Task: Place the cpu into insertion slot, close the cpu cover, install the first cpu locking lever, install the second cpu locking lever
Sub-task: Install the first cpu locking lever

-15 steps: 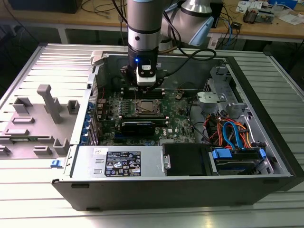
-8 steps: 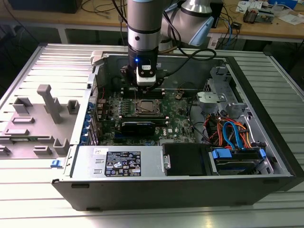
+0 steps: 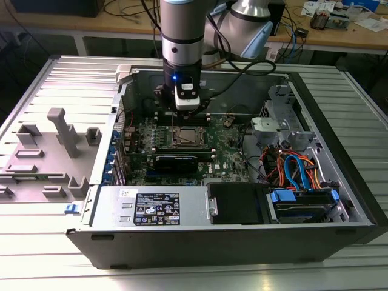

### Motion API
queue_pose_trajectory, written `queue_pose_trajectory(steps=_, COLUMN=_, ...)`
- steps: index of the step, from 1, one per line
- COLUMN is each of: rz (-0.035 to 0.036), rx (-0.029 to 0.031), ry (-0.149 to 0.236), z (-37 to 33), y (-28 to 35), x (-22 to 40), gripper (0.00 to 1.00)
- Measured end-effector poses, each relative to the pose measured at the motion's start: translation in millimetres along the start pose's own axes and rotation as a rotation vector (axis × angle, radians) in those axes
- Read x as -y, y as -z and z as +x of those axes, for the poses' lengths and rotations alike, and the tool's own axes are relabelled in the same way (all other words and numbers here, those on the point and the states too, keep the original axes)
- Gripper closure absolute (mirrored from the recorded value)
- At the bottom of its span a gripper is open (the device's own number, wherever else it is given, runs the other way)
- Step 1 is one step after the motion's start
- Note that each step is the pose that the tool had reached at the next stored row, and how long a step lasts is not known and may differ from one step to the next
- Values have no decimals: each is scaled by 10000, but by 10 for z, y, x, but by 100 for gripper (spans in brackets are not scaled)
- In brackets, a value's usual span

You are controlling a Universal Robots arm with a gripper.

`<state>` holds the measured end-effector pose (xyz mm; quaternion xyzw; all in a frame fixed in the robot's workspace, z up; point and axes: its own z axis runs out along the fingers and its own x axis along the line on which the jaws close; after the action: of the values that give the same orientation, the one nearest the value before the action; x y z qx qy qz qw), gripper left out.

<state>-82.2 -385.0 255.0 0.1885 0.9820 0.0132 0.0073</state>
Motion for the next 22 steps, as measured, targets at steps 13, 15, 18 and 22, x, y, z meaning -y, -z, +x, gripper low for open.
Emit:
queue_pose_trajectory(steps=13, rz=-17, rx=-47, ry=1798, z=24, y=-18, x=10, gripper=89)
queue_pose_trajectory(steps=15, rz=-18, rx=-49, ry=1858, z=46, y=-18, x=17, gripper=89)
queue_pose_trajectory(steps=18, rz=-19, rx=-53, ry=2006, z=91, y=-17, x=36, gripper=89)
queue_pose_trajectory(steps=22, rz=-19, rx=-58, ry=2156, z=163, y=-16, x=58, gripper=89)
